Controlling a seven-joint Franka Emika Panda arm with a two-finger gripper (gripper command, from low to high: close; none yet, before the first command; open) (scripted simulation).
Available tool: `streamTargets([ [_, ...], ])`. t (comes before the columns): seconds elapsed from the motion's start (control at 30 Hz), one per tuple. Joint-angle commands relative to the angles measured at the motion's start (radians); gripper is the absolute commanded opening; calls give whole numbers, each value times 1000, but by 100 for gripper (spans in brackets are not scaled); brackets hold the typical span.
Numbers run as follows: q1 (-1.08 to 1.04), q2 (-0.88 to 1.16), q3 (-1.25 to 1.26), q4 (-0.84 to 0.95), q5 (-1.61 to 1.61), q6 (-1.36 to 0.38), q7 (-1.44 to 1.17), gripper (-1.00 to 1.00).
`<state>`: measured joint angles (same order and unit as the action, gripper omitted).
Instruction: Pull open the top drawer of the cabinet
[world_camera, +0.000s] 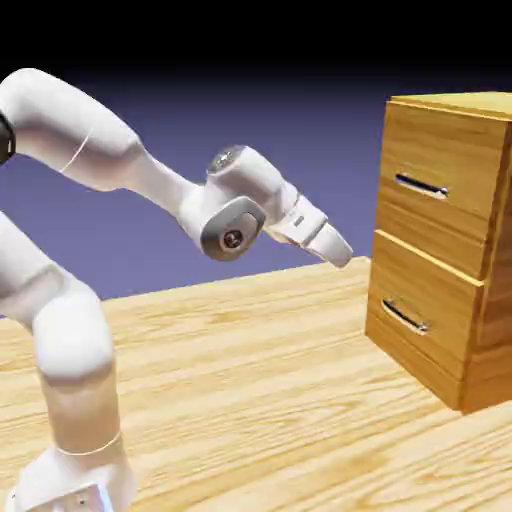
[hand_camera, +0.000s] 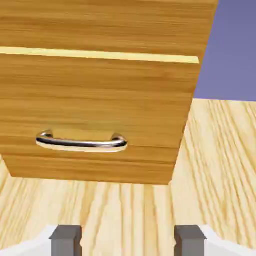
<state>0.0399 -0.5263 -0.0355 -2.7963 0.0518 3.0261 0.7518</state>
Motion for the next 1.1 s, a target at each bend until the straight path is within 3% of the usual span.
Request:
streamTargets([
  [0.0,23,36,-29,11,43,-9,9,0],
  [1.07,764,1196,-972,376,1418,-299,296,0],
])
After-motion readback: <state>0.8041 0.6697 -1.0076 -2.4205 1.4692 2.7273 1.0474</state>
